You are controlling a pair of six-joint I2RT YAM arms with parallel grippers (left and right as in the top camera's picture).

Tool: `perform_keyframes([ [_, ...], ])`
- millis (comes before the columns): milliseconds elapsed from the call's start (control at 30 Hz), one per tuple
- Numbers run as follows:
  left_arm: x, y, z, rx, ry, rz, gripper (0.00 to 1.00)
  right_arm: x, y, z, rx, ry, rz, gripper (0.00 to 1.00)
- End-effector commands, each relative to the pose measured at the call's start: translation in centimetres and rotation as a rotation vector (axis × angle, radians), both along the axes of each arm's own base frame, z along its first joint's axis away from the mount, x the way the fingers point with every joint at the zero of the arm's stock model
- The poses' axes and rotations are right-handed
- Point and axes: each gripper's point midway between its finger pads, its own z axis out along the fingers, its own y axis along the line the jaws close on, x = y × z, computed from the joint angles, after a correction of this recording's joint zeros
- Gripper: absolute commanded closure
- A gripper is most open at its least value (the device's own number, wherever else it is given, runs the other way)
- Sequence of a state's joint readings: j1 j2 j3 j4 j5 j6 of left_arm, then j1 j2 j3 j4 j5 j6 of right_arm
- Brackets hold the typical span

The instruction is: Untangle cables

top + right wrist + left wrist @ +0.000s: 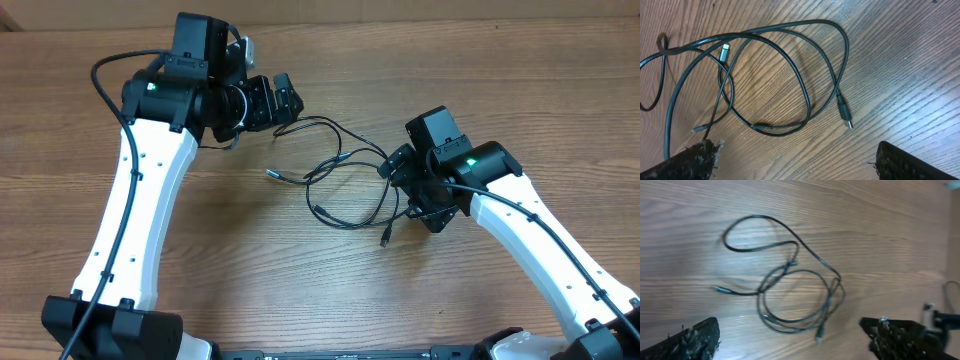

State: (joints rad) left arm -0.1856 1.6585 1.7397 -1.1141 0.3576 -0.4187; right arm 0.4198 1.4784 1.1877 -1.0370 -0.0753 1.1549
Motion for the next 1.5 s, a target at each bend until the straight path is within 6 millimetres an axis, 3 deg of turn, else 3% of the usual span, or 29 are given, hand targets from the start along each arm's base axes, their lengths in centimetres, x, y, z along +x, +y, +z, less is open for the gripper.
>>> perform_keyframes([
  [0,0.3,3.0,-0.7,0.104,-0.027,-0.031,0.01,0.2,-0.2,0.0,-0.019,-0.013,-0.001,0.00],
  [133,-1.0,6.0,-0.3,0.142,-0.017,-0.029,0.01,0.5,-0.1,0.0,-0.015,-0.021,-0.001,0.00],
  [333,-3.3,8.4,0.7,0.167,0.003,-0.019,0.01,1.7,0.5,0.5,0.010,-0.074,-0.002,0.00],
  [533,-5.6,8.4,1.9,0.193,-0.019,-0.082,0.10,2.2,0.8,0.7,0.024,-0.092,-0.007,0.00],
  [733,-7.2,7.9,3.5,0.203,-0.096,-0.109,0.00,1.4,0.4,0.4,0.010,-0.061,-0.006,0.00],
  [800,-7.9,7.7,3.1,0.204,-0.111,-0.116,0.01,1.2,0.3,0.3,0.005,-0.051,-0.006,0.00],
  [1067,-10.9,7.7,-1.3,0.189,-0.137,-0.082,0.00,0.6,0.0,-0.6,-0.007,-0.024,-0.006,0.00],
  [1233,-11.4,7.7,-2.3,0.189,-0.112,-0.084,0.01,1.0,0.3,-1.2,0.007,-0.044,-0.005,0.00],
  [1467,-10.9,7.7,-3.4,0.191,-0.070,-0.087,0.00,3.2,4.9,0.9,0.234,-0.153,0.075,0.00],
])
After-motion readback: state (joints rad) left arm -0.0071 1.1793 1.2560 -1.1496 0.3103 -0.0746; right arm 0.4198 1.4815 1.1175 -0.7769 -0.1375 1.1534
